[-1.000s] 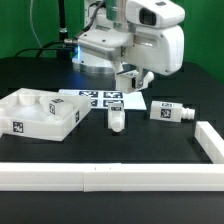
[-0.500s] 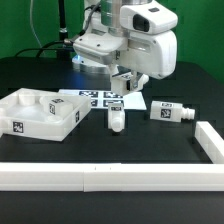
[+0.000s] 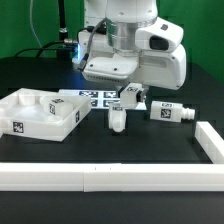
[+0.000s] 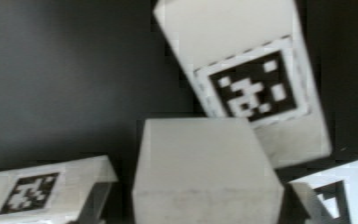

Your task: Assemble one leg

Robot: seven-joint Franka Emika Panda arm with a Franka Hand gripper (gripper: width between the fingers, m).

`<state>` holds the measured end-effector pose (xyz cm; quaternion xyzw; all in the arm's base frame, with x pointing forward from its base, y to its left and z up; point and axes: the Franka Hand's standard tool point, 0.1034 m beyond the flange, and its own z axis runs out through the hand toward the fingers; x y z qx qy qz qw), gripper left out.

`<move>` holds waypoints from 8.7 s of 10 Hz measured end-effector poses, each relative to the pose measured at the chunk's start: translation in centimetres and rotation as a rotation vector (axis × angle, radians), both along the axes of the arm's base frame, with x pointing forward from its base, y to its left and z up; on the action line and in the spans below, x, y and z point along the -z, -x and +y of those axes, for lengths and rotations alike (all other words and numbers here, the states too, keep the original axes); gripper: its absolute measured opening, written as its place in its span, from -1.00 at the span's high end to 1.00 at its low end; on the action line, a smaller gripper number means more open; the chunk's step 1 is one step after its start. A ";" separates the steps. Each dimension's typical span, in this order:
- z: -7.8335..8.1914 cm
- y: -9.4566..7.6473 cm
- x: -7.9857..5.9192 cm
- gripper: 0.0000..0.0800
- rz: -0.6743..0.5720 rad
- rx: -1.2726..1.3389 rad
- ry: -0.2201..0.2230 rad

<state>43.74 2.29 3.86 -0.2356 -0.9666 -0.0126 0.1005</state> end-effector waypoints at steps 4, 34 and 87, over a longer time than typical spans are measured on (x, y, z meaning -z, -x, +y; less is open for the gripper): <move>-1.8 -0.6 -1.1 0.29 -0.030 -0.120 -0.055; 1.0 0.2 3.0 -0.60 0.056 0.103 -0.040; -20.2 10.5 0.9 -0.62 0.050 1.155 0.019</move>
Offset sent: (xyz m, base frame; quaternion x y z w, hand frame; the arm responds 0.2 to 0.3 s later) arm 0.0033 0.0342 0.0342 -0.1975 0.0907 -0.1837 0.9587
